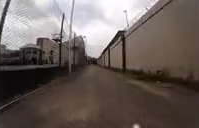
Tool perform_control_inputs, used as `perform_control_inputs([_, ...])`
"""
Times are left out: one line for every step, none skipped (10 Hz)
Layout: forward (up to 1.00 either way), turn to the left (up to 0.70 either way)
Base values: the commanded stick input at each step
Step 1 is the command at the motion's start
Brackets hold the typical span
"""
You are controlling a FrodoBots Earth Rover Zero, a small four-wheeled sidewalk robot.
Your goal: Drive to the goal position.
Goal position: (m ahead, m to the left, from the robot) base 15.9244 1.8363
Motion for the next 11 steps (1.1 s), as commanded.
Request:
perform_control_inputs([1.00,0.00])
perform_control_inputs([1.00,0.00])
perform_control_inputs([1.00,0.00])
perform_control_inputs([1.00,0.00])
perform_control_inputs([1.00,0.00])
perform_control_inputs([1.00,0.00])
perform_control_inputs([1.00,0.00])
perform_control_inputs([1.00,0.00])
perform_control_inputs([1.00,0.00])
perform_control_inputs([1.00,0.00])
perform_control_inputs([1.00,0.00])
